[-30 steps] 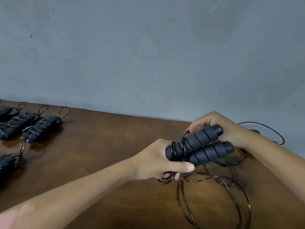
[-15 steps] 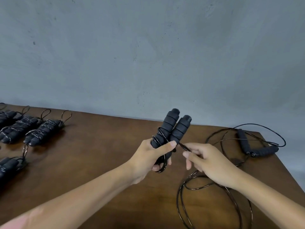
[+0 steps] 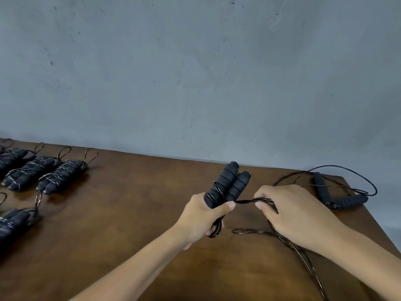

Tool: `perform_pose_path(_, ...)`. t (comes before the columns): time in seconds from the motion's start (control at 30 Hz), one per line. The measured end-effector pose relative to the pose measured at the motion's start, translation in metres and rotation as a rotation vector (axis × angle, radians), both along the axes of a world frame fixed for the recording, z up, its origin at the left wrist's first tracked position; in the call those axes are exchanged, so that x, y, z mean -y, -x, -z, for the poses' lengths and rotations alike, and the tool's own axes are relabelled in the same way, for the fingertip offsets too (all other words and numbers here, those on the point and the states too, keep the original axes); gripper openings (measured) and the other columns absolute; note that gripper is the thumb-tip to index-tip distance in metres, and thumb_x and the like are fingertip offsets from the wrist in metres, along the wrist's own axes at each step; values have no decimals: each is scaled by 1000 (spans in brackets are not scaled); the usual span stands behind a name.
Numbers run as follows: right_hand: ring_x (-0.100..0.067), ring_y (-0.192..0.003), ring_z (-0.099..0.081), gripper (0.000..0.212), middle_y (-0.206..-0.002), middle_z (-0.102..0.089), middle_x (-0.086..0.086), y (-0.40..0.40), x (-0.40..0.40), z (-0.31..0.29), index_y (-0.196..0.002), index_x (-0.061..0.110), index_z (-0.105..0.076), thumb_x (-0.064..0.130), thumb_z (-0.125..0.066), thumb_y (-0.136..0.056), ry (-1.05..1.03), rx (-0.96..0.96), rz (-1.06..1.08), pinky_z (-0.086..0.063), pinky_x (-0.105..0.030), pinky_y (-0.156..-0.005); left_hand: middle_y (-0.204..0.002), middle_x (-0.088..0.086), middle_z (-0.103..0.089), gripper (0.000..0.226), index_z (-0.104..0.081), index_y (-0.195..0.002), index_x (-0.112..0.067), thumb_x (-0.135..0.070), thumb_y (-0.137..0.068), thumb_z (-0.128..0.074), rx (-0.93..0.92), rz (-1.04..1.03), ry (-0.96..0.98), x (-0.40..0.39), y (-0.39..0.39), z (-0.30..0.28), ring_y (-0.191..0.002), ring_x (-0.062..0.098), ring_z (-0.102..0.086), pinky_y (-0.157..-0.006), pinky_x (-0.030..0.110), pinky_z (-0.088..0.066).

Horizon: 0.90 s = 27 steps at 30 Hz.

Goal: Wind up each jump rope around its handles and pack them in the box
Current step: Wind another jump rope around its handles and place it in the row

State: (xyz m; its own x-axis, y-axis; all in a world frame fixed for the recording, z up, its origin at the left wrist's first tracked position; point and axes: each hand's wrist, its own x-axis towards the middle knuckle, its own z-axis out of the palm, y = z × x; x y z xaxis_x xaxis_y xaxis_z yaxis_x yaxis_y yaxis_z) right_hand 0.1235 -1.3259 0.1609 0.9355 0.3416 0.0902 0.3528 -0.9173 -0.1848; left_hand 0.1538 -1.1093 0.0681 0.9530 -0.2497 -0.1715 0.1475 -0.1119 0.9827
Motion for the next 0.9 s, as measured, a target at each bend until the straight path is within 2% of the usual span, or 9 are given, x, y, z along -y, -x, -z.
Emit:
perform_pose_path(0.07, -7, -92, -60, 22, -100, -62, 18, 1, -1, -7, -123, 34, -56, 34, -41, -107, 156, 5, -69, -51, -31, -80, -63, 6, -54, 35, -62, -98, -7, -38, -91, -78, 6, 22, -72, 3, -1, 1, -53, 24, -43, -54, 32, -38)
perform_pose_path(0.13, -12, -91, -58, 19, -101, -60, 14, 0, -1, -15, -118, 30, -55, 28, -39, -108, 304, 36, -127, -51, -34, -79, -59, -1, -50, 31, -60, -89, -14, -39, -90, -78, 34, 68, -196, 6, -1, 0, -51, 21, -42, -56, 31, -38)
perform_pose_path(0.23, -13, -92, -56, 16, -98, -58, 10, -5, 0, -30, -108, 31, -52, 39, -39, -108, 445, 110, -183, -47, -32, -73, -60, -10, -51, 32, -55, -79, -24, -43, -87, -79, 98, 180, -395, 8, 0, -6, -47, 9, -43, -53, 23, -38)
perform_pose_path(0.37, -11, -94, -56, 27, -93, -58, 11, -21, 3, -44, -104, 28, -55, 54, -46, -101, 481, 140, -197, -42, -30, -73, -63, -9, -53, 36, -57, -82, -22, -49, -84, -80, 157, 325, -538, 8, 3, -18, -50, 9, -45, -55, 23, -39)
perform_pose_path(0.57, 8, -96, -56, 9, -94, -64, 28, -41, 14, -43, -103, 42, -70, 37, -64, -98, 21, -134, -226, -42, -19, -81, -70, -10, -60, 26, -59, -87, -31, -48, -87, -78, 240, 494, -627, 3, 8, -45, -59, 5, -53, -61, 18, -41)
perform_pose_path(0.67, 5, -95, -66, 11, -94, -73, 25, -46, 17, -44, -97, 33, -76, 23, -74, -92, -286, -303, -195, -48, -14, -86, -75, 2, -66, 26, -61, -94, -24, -42, -89, -79, 217, 581, -519, -1, 10, -53, -62, 10, -58, -62, 21, -45)
perform_pose_path(0.73, 3, -89, -69, 7, -90, -76, 17, -51, 21, -42, -91, 22, -80, 18, -81, -85, -417, -307, -181, -47, -9, -82, -74, 2, -67, 25, -62, -102, -20, -35, -91, -79, 186, 611, -405, -2, 13, -55, -57, 14, -55, -55, 22, -45)
perform_pose_path(0.8, -5, -86, -71, 1, -86, -78, 10, -58, 25, -34, -86, 18, -80, 18, -80, -86, -481, -279, -149, -51, -16, -81, -75, 6, -67, 21, -62, -103, -20, -29, -93, -78, 174, 616, -284, -3, 15, -55, -54, 20, -49, -50, 25, -42)
perform_pose_path(0.9, -21, -87, -72, 21, -85, -77, 1, -61, 29, -12, -79, 22, -77, 10, -69, -94, -534, -325, -104, -55, -33, -85, -78, 15, -68, 18, -61, -102, -19, -26, -96, -76, 168, 554, -124, -5, 16, -48, -50, 21, -44, -49, 29, -39)
